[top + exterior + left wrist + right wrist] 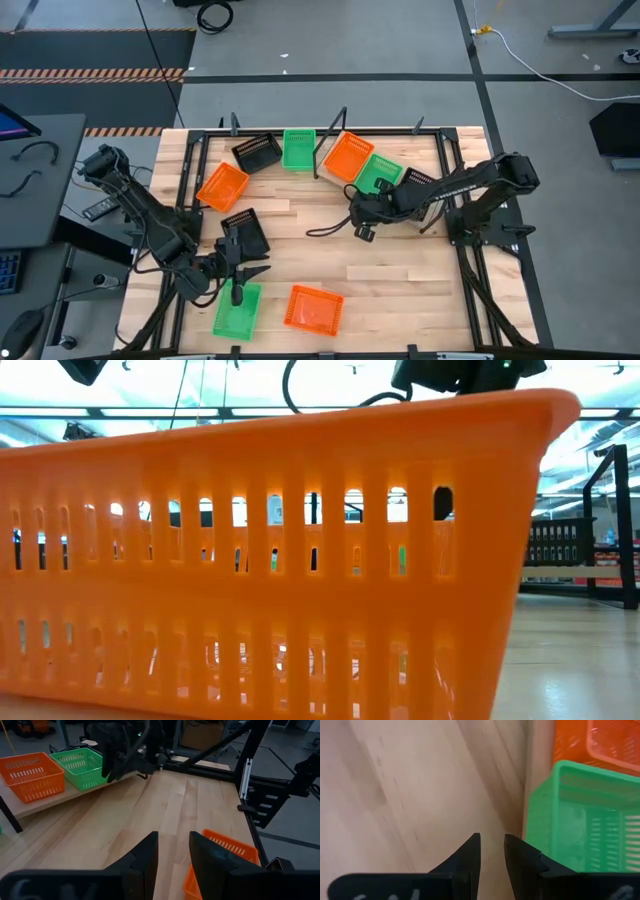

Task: Stack baskets on shelf by color
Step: Adjust the green basket on the shelf, then stack the bottom orange basket on top of the orange basket on the shelf

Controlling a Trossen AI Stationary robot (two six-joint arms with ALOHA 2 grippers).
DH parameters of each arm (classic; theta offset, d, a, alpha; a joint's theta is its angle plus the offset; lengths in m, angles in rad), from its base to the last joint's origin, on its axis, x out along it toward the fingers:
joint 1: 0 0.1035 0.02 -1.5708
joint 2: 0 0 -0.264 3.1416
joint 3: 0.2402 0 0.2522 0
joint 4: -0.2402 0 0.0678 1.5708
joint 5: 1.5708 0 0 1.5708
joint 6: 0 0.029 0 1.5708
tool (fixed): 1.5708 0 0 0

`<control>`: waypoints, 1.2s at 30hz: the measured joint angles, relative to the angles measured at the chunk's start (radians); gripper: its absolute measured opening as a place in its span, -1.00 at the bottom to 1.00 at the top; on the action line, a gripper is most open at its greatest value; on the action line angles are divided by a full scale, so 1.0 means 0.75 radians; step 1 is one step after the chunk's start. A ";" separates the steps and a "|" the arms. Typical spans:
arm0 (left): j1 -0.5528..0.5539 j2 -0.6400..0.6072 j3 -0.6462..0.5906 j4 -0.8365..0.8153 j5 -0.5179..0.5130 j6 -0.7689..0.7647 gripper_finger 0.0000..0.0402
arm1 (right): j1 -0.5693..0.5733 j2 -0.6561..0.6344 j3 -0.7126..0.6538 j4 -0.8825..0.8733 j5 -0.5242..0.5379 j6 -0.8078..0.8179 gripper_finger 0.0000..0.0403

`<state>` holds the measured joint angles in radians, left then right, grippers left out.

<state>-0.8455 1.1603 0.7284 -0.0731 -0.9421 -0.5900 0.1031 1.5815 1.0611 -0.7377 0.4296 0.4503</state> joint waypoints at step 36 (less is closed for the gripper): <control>0.000 0.000 0.000 -0.009 -0.046 0.000 -0.42 | 0.299 -0.118 -0.001 0.285 -0.113 -0.009 -0.54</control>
<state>-0.8455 1.1603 0.7284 -0.0799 -0.9762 -0.5901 0.3272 1.4928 1.0607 -0.5236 0.3452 0.4435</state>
